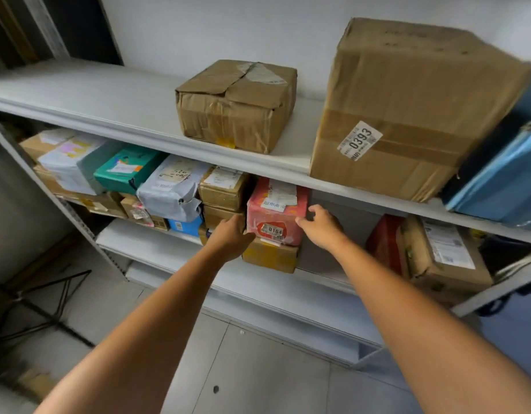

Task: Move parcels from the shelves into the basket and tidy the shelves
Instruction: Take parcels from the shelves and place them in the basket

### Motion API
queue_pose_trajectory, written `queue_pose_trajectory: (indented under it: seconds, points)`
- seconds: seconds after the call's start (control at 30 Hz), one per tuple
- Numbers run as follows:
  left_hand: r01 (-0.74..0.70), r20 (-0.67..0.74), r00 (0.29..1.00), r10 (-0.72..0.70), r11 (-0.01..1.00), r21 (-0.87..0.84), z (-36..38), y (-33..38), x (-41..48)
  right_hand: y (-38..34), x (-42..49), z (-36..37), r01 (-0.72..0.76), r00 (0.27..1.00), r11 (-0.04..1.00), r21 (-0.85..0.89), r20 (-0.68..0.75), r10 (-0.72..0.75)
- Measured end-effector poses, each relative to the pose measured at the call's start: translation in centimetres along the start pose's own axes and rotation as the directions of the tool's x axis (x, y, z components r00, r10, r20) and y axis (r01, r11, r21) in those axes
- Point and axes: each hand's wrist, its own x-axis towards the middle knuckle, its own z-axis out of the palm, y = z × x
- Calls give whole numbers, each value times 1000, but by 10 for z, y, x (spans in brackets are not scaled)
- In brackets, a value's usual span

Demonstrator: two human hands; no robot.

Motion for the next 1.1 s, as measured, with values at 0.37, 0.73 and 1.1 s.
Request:
queue_pose_trajectory:
  seconds: [0.37,0.73,1.1]
  points:
    - [18,121,992,27,936,-352,18,-15,59,2,31,33,-57,995,948,312,-66,81]
    - [26,126,991,54,828,-561,23,-19,32,7,8,36,-8,992,901,433,-108,60]
    - [67,145,989,21,813,-578,24,-28,-6,18,-27,39,-38,995,904,425,-69,75]
